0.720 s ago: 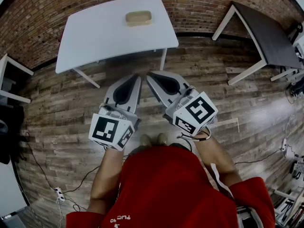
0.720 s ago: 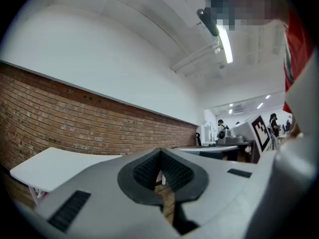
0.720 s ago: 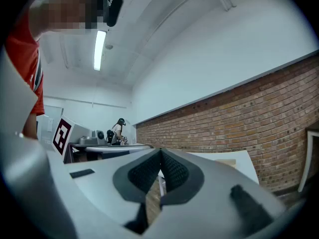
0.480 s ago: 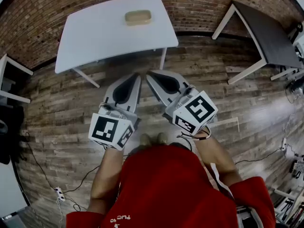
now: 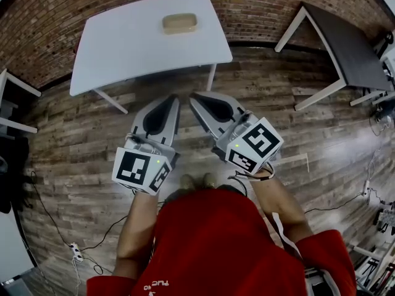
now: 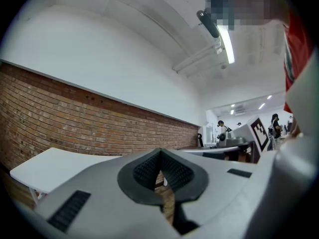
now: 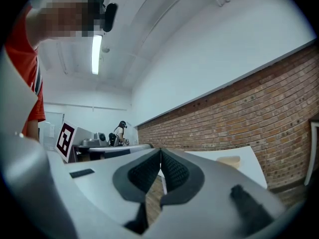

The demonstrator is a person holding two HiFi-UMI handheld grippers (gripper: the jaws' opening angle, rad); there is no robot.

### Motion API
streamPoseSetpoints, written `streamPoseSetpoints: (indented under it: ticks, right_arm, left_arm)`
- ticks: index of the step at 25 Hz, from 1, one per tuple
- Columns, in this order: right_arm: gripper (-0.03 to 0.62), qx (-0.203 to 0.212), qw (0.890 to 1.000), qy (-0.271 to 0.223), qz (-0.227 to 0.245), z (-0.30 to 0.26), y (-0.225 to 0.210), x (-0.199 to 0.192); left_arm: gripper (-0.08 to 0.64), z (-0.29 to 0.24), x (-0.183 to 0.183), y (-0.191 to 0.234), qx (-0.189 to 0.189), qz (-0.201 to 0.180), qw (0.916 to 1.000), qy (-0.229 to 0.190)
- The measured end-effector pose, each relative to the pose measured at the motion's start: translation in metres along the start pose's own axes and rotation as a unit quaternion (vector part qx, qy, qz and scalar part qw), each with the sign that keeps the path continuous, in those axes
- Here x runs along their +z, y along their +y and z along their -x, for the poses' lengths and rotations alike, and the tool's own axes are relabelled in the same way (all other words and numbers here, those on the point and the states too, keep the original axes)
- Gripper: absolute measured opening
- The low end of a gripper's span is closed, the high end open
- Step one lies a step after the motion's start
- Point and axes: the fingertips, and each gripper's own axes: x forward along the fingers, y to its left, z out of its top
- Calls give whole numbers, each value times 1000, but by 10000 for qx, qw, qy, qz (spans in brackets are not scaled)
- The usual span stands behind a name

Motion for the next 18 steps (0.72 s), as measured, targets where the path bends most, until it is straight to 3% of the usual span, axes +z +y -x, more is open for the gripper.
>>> streamPoseSetpoints:
  ticks: [18]
  right_arm:
    - [31,-470,9989,50,69,-50,-6,-3]
  left_arm:
    - [12,5,3,64,-294,28,9995,-81]
